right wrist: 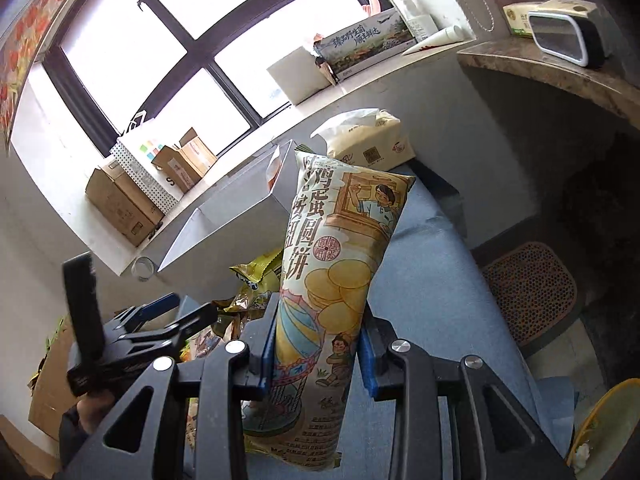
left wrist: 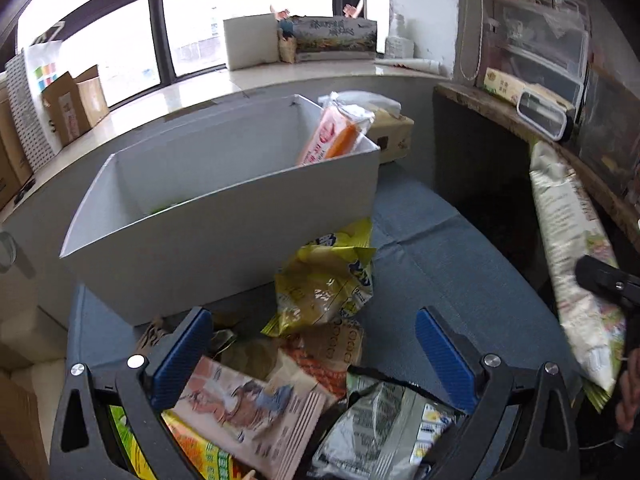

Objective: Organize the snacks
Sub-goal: 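Lift the potato-chip bag with the right gripper while the left grasps the yellow chip bag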

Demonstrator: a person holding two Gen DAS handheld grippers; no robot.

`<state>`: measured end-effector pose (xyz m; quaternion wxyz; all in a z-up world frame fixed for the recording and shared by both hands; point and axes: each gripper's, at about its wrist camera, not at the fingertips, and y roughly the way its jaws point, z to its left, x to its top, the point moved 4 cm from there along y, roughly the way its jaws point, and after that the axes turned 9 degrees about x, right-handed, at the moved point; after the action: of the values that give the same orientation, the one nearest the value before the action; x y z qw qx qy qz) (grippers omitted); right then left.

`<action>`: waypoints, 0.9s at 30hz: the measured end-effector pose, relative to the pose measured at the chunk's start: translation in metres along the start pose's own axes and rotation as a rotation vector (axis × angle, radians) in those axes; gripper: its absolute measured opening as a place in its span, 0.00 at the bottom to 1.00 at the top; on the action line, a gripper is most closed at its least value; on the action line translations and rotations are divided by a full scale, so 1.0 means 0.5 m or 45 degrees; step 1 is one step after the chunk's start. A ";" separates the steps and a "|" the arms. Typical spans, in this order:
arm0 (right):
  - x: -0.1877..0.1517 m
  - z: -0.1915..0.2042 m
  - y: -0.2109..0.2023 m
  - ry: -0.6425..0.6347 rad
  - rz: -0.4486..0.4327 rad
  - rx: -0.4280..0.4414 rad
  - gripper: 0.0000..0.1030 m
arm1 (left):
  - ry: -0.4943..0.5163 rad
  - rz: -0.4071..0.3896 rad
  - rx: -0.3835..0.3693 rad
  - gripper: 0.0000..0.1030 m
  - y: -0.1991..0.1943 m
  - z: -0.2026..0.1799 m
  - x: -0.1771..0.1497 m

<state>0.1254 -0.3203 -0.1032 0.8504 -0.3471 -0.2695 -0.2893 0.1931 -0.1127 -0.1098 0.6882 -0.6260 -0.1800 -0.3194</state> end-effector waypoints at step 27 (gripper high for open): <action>-0.003 0.028 -0.004 -0.094 0.018 0.042 0.35 | -0.126 -0.124 -0.105 0.43 -0.081 0.063 0.021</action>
<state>0.1196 -0.3104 -0.0947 0.8474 -0.3455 -0.3031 -0.2659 0.1786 -0.0847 -0.0680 0.6359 -0.6593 -0.2308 -0.3283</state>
